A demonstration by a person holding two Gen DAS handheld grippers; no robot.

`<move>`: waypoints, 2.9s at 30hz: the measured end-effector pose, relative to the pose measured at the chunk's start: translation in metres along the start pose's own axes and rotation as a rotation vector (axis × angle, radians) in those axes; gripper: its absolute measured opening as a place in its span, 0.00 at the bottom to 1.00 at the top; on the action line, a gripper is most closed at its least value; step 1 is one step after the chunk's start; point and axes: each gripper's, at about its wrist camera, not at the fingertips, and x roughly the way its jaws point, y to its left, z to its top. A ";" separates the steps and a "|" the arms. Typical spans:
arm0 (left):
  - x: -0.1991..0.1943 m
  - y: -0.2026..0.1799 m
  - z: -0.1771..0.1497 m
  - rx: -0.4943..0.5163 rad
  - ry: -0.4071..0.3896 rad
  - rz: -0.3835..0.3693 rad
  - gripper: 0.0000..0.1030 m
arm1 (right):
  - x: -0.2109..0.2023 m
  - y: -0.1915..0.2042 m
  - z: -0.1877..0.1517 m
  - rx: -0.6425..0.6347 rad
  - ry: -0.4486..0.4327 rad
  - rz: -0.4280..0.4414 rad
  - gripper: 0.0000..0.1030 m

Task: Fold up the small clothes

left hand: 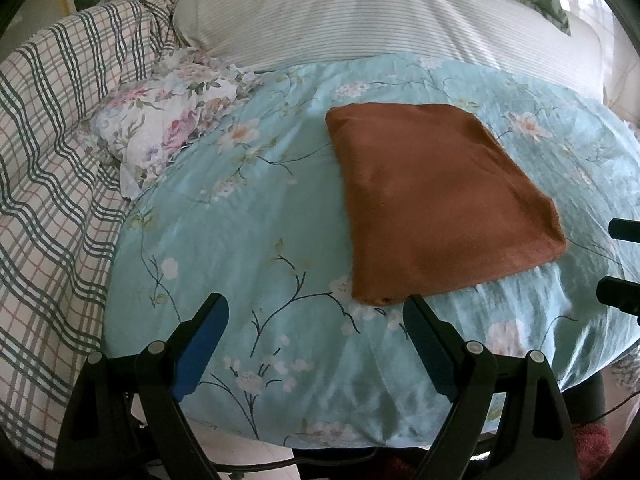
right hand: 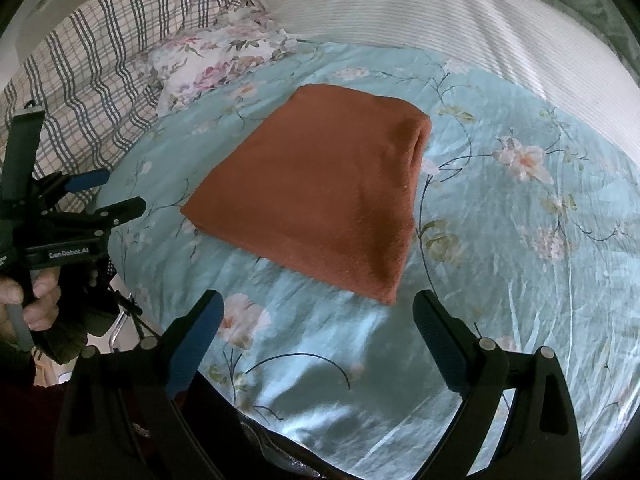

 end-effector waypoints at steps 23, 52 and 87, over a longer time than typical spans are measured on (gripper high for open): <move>-0.001 -0.004 -0.002 0.004 -0.002 -0.009 0.87 | 0.002 0.006 -0.001 0.004 0.002 0.002 0.93; -0.002 -0.004 -0.001 0.002 -0.005 -0.013 0.87 | 0.003 0.007 -0.003 0.003 0.002 0.008 0.93; 0.006 -0.008 0.011 0.035 -0.013 -0.029 0.87 | 0.010 -0.009 0.011 0.009 0.004 0.017 0.93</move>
